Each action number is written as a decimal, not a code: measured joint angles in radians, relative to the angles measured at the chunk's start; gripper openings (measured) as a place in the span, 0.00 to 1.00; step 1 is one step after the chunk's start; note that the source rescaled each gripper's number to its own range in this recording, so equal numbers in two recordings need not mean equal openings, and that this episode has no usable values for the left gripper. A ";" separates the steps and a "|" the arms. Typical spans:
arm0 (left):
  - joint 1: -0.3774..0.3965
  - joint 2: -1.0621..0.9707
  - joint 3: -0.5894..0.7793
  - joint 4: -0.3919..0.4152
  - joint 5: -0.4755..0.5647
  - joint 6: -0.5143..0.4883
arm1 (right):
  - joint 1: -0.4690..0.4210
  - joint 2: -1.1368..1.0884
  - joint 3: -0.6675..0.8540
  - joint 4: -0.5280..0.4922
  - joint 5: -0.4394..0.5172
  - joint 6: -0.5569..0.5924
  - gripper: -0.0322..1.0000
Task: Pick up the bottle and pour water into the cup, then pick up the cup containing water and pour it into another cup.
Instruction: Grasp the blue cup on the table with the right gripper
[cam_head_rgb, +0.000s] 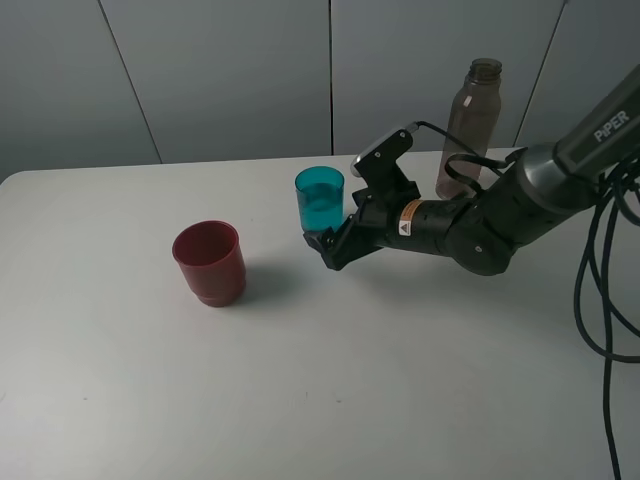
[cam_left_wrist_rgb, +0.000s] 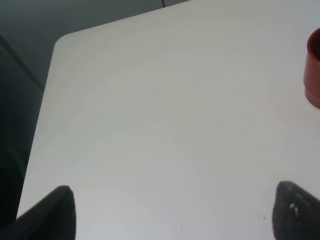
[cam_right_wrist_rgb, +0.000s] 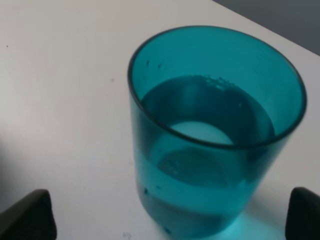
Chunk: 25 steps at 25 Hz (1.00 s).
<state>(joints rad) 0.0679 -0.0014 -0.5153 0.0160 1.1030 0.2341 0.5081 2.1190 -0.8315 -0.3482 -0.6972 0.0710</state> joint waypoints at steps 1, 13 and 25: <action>0.000 0.000 0.000 0.000 0.000 0.000 | 0.002 0.008 -0.012 0.000 0.000 0.000 1.00; 0.000 0.000 0.000 0.000 0.000 0.000 | 0.009 0.056 -0.082 0.052 -0.002 0.000 1.00; 0.000 0.000 0.000 0.000 0.000 0.000 | 0.009 0.098 -0.095 0.105 -0.021 -0.002 1.00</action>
<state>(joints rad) 0.0679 -0.0014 -0.5153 0.0160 1.1030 0.2341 0.5173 2.2167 -0.9266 -0.2429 -0.7184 0.0686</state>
